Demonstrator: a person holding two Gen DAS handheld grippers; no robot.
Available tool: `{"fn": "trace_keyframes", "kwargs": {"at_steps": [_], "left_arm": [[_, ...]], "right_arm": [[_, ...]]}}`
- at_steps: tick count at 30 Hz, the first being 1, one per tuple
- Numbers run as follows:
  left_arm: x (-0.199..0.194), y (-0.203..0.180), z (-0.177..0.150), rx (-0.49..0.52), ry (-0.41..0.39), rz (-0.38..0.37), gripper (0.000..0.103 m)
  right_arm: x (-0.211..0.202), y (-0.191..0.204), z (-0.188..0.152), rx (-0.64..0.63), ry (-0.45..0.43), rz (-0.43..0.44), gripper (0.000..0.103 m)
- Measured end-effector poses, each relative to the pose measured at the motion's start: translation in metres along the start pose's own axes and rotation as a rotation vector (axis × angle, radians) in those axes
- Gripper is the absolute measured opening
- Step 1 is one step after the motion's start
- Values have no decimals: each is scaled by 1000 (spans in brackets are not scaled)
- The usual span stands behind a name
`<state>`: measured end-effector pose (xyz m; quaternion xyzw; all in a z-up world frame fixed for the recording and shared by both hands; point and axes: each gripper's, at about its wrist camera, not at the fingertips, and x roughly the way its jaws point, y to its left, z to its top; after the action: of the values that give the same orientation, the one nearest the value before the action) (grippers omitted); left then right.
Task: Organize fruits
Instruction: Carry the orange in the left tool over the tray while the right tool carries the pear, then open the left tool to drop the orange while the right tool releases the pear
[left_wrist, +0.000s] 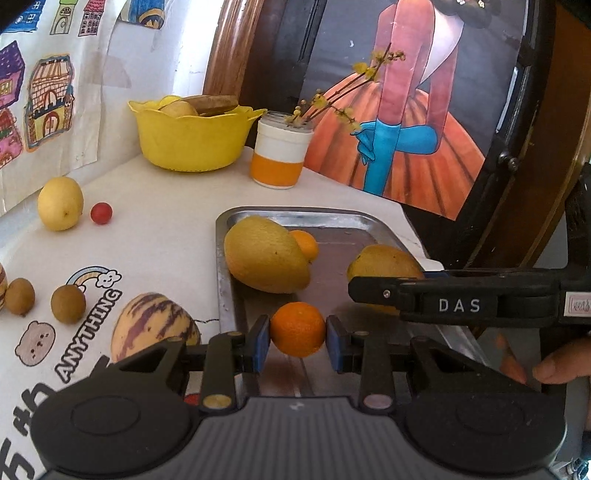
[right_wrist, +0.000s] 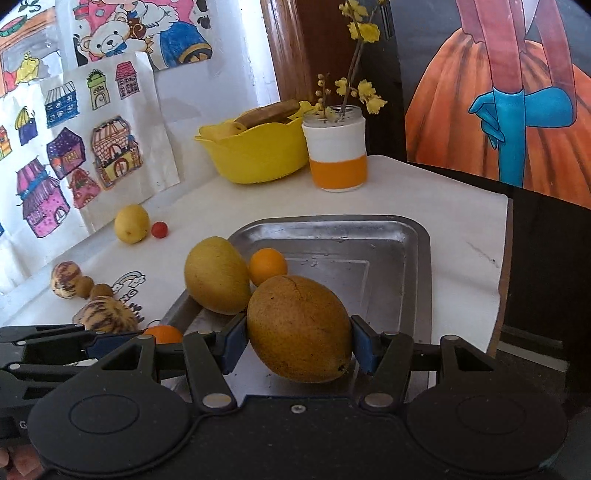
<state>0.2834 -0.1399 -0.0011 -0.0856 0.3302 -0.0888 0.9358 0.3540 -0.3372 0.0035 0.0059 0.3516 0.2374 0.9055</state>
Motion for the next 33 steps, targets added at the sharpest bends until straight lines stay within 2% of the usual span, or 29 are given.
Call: {"fn": "trace_keyframes", "kwargs": {"at_steps": [4, 12, 17, 19, 21, 25, 27, 31, 33], "left_arm": [[5, 0, -1, 7, 0, -15, 35], [11, 1, -1, 16, 16, 8, 35], [11, 3, 0, -11, 36, 6, 36], [9, 3, -1, -16, 41, 2, 45], [6, 2, -2, -10, 39, -16, 60], [-7, -6, -6, 27, 14, -19, 72], [-15, -8, -7, 24, 7, -20, 80], [-35, -8, -9, 11, -15, -25, 86], [-50, -8, -11, 13, -31, -24, 93]], "right_arm": [[10, 7, 2, -12, 3, -4, 60], [14, 9, 2, -25, -5, -14, 61], [13, 10, 1, -23, -8, -14, 61], [11, 11, 1, -32, -11, -20, 62], [7, 11, 1, -37, -21, -21, 65], [-6, 11, 1, -42, -48, -21, 75], [-14, 13, 1, -47, -59, -27, 79], [-36, 17, 1, -59, -95, -42, 85], [-48, 20, -1, -57, -110, -47, 90]]}}
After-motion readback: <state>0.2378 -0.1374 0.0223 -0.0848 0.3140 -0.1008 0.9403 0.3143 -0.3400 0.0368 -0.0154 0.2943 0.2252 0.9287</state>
